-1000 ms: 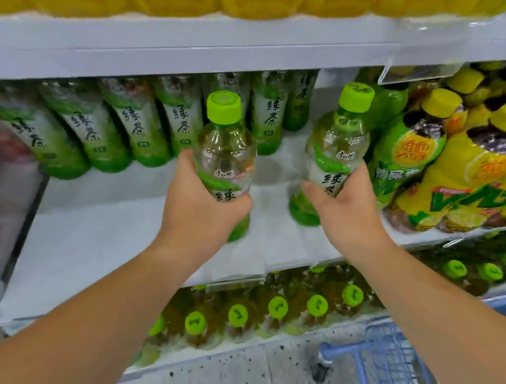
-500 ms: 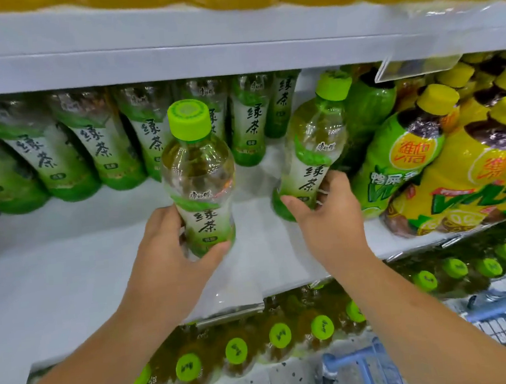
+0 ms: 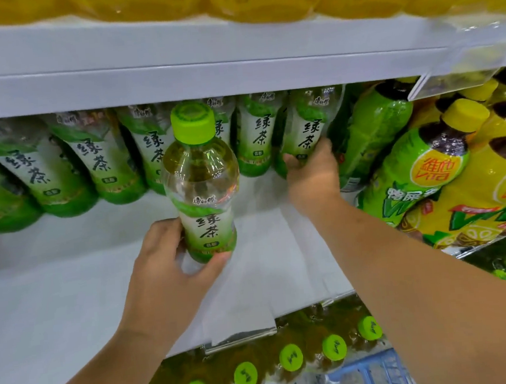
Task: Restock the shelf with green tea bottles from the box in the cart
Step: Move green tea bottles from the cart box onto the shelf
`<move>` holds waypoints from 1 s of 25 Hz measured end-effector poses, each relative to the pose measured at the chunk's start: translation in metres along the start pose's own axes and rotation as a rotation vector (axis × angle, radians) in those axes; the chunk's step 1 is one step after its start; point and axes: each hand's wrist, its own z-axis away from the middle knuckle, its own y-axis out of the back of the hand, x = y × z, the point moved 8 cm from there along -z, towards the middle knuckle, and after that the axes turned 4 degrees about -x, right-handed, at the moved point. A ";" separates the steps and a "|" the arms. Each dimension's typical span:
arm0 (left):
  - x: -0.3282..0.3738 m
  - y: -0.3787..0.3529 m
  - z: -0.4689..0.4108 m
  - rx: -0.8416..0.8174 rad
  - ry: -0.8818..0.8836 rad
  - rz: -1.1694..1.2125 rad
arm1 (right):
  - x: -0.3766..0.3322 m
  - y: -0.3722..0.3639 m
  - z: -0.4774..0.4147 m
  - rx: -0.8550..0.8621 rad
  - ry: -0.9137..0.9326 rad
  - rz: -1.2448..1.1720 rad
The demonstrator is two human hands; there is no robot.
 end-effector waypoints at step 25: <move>0.008 0.005 -0.001 -0.029 0.110 0.067 | -0.045 -0.026 0.136 -0.700 0.277 -0.323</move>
